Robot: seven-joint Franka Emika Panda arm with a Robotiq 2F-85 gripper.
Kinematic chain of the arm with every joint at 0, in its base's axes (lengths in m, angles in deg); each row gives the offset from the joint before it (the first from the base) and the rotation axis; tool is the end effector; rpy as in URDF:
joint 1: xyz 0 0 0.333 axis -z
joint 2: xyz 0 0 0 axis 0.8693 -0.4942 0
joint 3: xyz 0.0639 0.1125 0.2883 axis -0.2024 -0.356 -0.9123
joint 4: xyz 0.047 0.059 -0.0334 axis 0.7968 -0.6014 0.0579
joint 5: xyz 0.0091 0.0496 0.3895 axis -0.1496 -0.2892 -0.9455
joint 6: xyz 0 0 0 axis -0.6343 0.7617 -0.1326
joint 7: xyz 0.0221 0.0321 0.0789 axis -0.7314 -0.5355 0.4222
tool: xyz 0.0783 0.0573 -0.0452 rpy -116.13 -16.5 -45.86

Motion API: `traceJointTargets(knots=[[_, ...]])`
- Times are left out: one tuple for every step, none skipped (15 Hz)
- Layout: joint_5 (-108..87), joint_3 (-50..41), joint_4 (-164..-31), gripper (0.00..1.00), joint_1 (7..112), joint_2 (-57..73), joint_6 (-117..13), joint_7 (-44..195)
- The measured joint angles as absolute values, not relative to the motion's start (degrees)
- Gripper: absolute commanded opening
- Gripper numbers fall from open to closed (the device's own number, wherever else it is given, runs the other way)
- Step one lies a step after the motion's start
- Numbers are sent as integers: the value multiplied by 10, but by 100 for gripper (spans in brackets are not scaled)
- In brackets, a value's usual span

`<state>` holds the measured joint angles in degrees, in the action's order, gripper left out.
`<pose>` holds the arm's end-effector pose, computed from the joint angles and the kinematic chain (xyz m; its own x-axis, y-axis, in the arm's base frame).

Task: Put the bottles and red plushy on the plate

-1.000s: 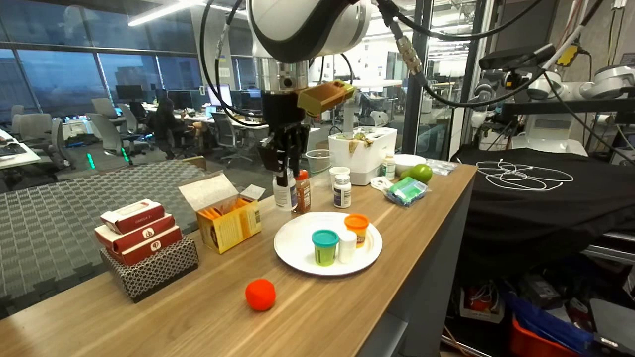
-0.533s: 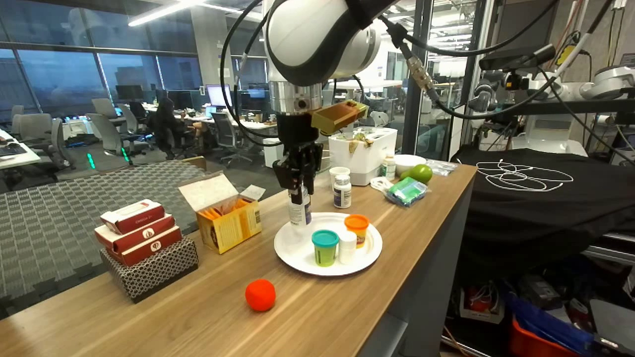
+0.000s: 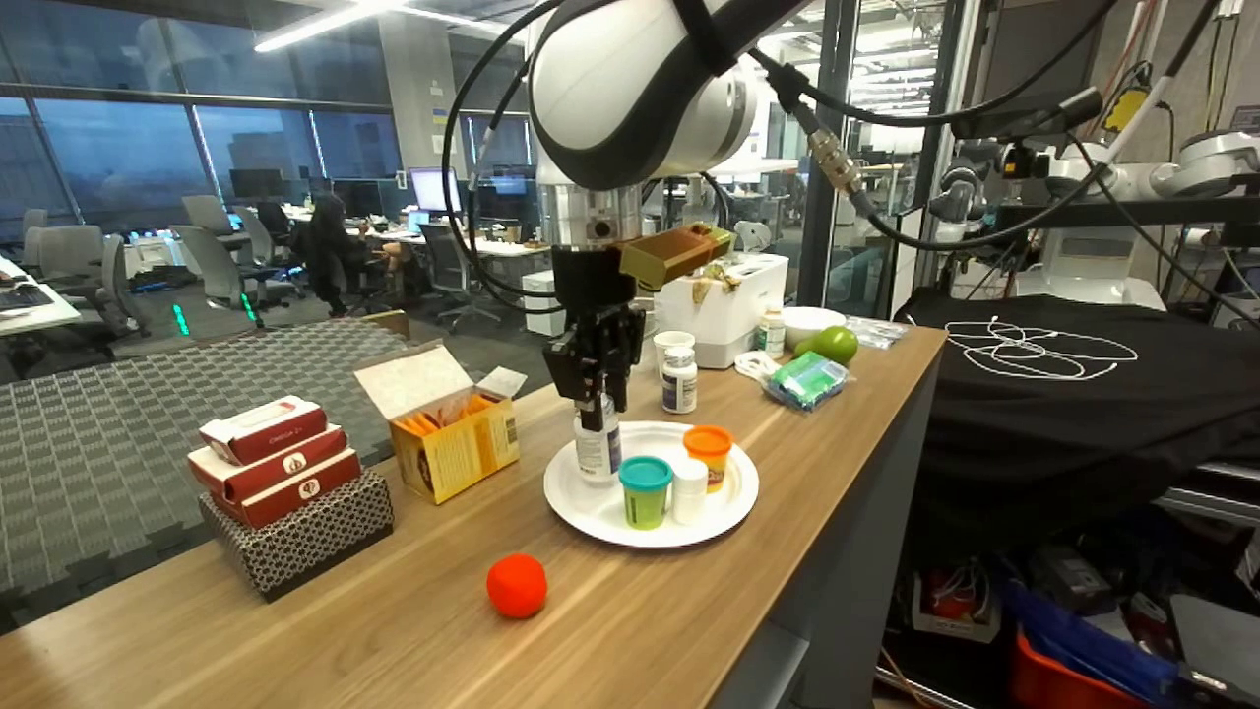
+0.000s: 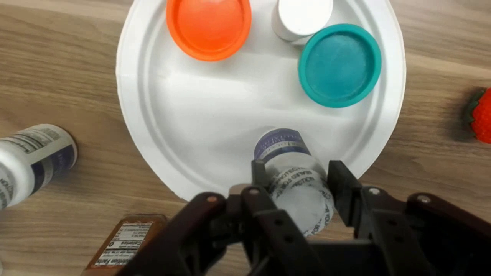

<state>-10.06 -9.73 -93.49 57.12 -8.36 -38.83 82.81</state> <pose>0.6982 0.0534 0.3230 0.9872 0.1596 0.0029 0.1594 -0.9864 0.0413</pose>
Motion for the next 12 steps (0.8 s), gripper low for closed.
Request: traceJointTargets(knots=[[-103, -98, -937, 25, 572, -85, -388, 829], [-106, -98, -939, 25, 572, -87, -388, 829], [-107, -99, -940, 25, 572, -88, -388, 829], [-108, -99, -942, 25, 572, -89, -388, 829], [-108, -99, -943, 25, 572, -90, -388, 829], [-108, -99, -943, 24, 572, -90, -388, 829], [-108, -99, -943, 57, 572, -90, -388, 829], [-108, -99, -943, 70, 572, -90, -388, 829], [-108, -99, -943, 75, 572, -90, -388, 829], [-108, -99, -943, 84, 572, -90, -388, 829], [-108, -99, -943, 91, 572, -90, -389, 829], [-108, -99, -943, 99, 572, -90, -390, 829]])
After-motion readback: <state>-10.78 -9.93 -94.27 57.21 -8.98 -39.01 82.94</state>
